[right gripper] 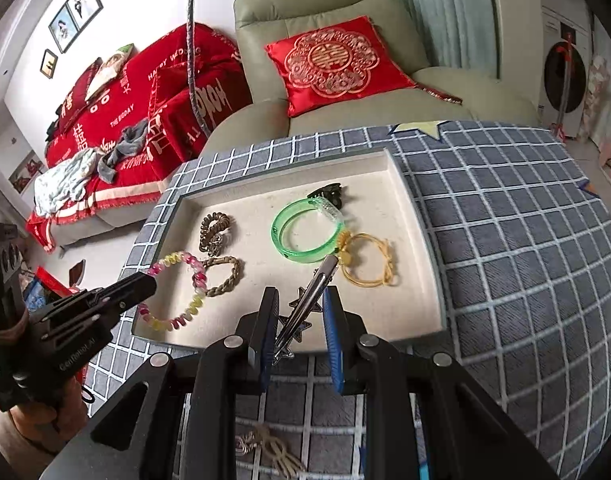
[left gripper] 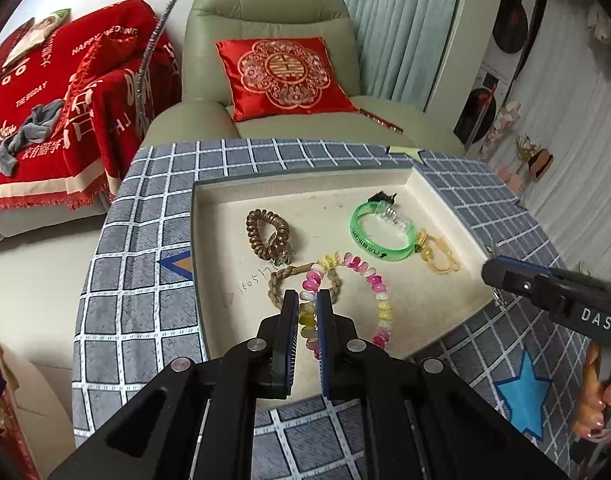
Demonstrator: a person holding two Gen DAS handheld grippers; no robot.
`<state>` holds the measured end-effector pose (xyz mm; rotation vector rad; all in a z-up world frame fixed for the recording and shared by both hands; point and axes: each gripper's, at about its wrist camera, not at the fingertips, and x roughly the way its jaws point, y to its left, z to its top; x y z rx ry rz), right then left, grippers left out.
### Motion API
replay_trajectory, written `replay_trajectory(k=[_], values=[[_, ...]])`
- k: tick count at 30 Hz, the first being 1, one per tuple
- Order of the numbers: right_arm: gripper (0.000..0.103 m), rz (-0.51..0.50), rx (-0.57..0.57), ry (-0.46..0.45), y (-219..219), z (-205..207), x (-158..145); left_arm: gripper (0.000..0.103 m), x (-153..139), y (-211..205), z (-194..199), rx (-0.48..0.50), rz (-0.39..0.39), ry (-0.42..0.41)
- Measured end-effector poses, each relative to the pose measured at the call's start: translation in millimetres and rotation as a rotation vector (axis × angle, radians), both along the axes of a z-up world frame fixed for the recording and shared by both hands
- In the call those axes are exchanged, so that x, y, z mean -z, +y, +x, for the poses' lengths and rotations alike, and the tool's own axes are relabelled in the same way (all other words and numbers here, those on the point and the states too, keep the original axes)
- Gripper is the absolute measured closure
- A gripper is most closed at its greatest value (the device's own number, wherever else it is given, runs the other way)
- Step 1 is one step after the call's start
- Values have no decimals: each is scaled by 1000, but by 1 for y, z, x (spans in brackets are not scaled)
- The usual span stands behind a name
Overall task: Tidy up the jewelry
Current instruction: 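Carry the beaded bracelet toward the tray with the left gripper while the right drops the silver clip inside, then lower the beaded bracelet into the tray and open the left gripper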
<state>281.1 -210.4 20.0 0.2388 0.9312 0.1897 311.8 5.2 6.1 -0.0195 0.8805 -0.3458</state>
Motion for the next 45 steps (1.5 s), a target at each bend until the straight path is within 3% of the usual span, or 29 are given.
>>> replay_trajectory(k=[11,18,27,35,36,40,45], values=[[79,21,-47,123,10,42,44,80,30,-25,20,101,125,66],[79,-8,-44,150,13,64,61,80,40,-23,36,39,139,90],[79,-56,6,122,10,82,61,80,47,-16,53,-58,154,56],[78,-108,-5,101,17,77,61,79,49,-24,49,-53,206,20],[76,-107,-4,103,17,77,62,79,48,-24,49,-60,205,17],[46,-86,-3,108,17,76,59,79,48,-22,46,-69,194,15],[42,-56,7,92,15,69,52,79,44,-21,42,-76,187,7]])
